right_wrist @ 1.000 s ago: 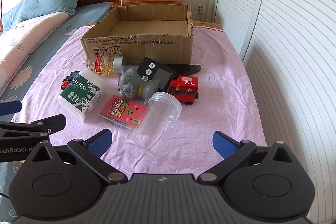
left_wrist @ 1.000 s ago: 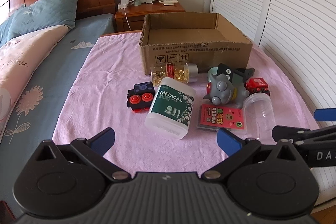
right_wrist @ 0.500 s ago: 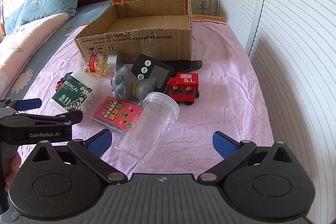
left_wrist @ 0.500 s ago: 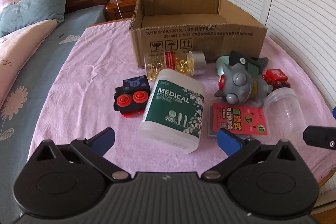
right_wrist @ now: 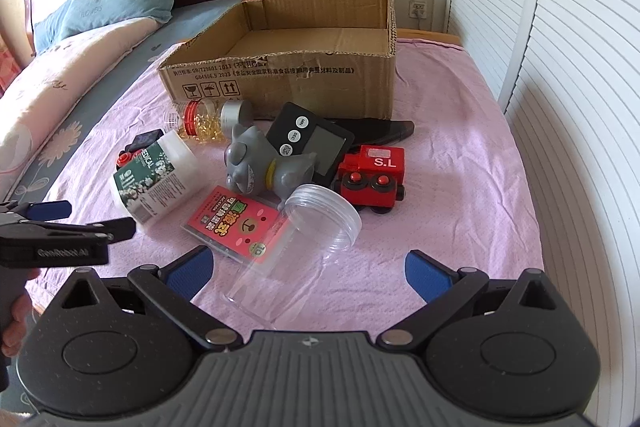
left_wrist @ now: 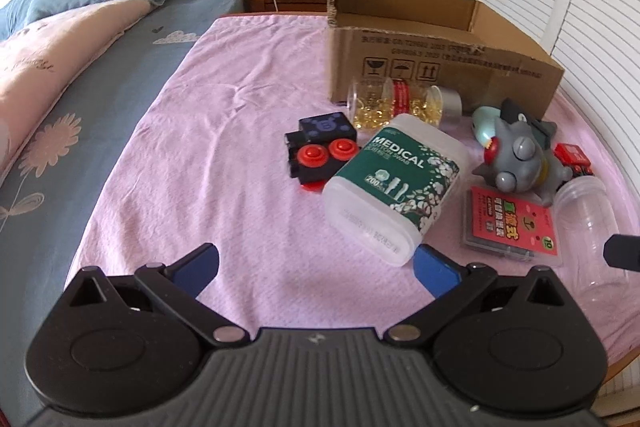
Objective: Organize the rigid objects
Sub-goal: 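Move left tool to the white MEDICAL bottle while right tool approaches the clear jar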
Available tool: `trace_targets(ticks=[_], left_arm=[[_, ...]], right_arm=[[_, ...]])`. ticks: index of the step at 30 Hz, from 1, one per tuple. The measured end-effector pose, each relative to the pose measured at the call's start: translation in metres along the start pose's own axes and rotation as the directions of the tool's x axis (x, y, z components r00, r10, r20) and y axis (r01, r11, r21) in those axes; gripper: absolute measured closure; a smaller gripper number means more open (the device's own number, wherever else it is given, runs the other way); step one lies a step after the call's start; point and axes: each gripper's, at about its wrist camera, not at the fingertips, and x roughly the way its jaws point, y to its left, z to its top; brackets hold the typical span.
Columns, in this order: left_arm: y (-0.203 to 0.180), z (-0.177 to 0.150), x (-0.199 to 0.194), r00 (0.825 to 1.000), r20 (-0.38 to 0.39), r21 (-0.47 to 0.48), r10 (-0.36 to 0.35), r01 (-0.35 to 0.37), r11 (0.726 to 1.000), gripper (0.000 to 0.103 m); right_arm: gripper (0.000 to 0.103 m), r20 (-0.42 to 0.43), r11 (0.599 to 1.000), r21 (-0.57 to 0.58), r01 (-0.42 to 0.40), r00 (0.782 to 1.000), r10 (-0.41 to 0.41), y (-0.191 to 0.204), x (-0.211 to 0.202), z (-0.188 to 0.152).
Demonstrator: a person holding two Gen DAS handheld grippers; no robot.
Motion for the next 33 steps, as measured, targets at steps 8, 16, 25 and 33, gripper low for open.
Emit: trace_targets(ticks=[8,16,25,33], left_arm=[[0.026,0.004,0.005,0.996,0.008,-0.098,0.085,-0.084,0.992,0.001],[0.034,0.011,0.006,0.994,0.006,-0.107,0.111,-0.110,0.988,0.001],[0.018,0.007,-0.013,1.000,-0.001,-0.017,0.025,-0.025,1.000,0.001],[-0.016,0.033,-0.019,0.994,0.034,0.061,-0.107,0.105,0.993,0.001]], right_arm=[[0.000,-0.005,0.999,-0.025,-0.026,1.000,0.026,-0.007,0.011,0.008],[0.000,-0.003,0.988,-0.123,-0.094,0.996,0.095,-0.003,0.032,0.033],[0.000,-0.138,0.963,-0.168,-0.211,0.972,0.189,0.000,0.039,0.028],[0.000,-0.192,0.963,-0.169,-0.208,0.966,0.175,0.003,0.017,-0.009]])
